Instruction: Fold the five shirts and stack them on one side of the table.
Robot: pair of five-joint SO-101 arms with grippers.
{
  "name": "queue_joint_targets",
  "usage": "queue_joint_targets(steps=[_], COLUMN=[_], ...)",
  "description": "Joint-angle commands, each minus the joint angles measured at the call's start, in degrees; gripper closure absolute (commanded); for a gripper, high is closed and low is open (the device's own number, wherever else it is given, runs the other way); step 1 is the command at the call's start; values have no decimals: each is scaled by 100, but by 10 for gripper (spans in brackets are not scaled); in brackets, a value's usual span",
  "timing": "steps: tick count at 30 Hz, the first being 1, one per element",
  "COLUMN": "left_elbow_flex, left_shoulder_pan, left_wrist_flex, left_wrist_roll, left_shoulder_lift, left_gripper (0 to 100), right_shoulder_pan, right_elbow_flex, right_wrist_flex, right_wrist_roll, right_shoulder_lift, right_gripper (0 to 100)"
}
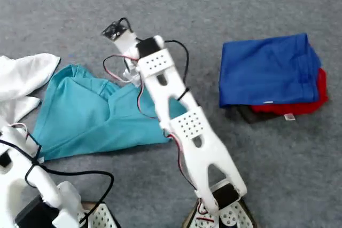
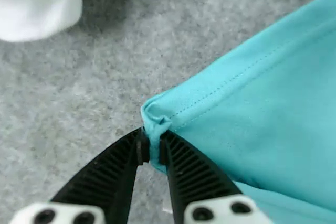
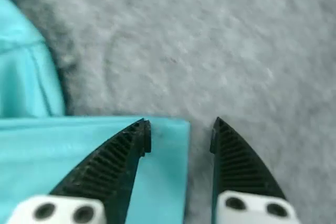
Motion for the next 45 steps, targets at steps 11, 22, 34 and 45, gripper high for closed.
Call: queue_joint_targets(steps=[11,22,34,45], left_elbow_flex=[141,167,167,167], left_shoulder_pan=[-70,-70,-70,-70], left_wrist_flex=[-299,-299,-308,-308], left_wrist_roll=[97,88,70,70], left_shoulder_lift=[-154,-154,-145,-145], left_gripper=[981,981,981,981], right_shoulder_pan=[92,127,215,224], right_elbow_flex=[-31,-637,752,1508], right_wrist_flex=[484,826,703,-18], right_wrist_roll=[18,44,79,70], right_shoulder_lift=[-268,-866,-998,-1007], right_gripper=[832,781,781,783])
